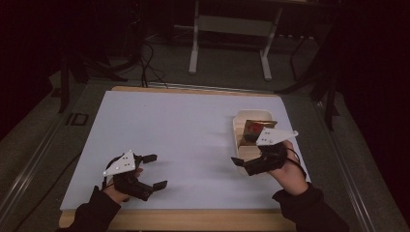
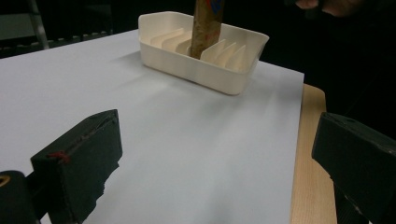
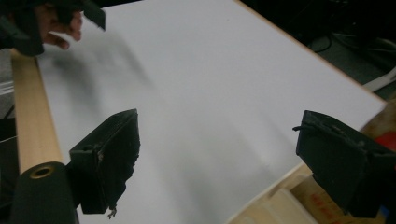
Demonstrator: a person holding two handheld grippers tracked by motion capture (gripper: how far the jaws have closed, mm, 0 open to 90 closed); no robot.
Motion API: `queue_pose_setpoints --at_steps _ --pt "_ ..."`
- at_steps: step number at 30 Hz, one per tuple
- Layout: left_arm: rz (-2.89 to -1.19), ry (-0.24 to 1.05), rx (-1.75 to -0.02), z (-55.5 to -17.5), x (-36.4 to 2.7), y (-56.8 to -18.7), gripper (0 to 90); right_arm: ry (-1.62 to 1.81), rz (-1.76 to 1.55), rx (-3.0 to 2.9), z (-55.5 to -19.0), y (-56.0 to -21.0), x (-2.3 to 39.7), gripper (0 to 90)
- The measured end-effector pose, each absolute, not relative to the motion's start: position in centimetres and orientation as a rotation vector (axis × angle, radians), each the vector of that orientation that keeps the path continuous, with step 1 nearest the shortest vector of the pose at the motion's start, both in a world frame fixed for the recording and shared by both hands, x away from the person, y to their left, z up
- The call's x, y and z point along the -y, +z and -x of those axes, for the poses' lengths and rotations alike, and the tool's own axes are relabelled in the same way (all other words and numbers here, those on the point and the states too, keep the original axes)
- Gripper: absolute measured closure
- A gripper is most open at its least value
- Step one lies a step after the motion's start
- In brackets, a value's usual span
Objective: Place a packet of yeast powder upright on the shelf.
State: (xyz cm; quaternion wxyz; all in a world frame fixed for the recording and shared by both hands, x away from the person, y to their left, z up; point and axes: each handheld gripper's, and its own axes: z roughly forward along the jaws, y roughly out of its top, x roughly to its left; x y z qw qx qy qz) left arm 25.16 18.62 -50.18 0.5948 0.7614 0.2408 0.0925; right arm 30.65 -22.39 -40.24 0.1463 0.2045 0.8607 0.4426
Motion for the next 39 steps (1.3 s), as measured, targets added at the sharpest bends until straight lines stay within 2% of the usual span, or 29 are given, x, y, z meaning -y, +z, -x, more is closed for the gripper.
queue_pose_setpoints --at_steps 19,39 --pt "-1.770 0.219 -0.554 -25.1 -18.7 -50.0 2.5 1.275 -0.608 -2.531 -25.9 -44.7 22.2 13.6" --pt "-1.766 0.219 -0.555 -25.0 -18.8 -50.0 2.5 1.313 -0.684 -2.480 -23.3 -47.3 24.2 13.6"
